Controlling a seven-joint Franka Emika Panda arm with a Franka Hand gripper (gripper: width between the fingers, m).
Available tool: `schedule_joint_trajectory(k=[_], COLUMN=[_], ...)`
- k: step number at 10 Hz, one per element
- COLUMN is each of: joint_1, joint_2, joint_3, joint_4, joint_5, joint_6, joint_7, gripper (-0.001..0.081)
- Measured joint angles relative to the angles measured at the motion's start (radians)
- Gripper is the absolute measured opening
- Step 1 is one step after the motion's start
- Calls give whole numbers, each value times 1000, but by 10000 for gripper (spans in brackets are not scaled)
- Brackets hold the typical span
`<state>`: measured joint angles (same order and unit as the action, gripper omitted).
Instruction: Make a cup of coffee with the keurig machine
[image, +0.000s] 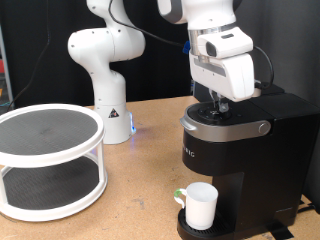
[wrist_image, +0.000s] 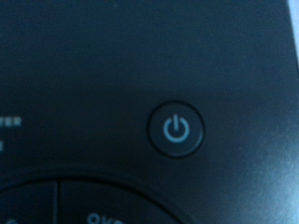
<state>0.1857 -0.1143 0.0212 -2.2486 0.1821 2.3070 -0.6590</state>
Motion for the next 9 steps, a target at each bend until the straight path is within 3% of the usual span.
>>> schedule_joint_trajectory(k=[9], joint_1=[-4], joint_2=[-2], joint_3=[0], joint_4=[-14], joint_5=[-19], joint_6=[12], joint_7=[13], gripper=[2])
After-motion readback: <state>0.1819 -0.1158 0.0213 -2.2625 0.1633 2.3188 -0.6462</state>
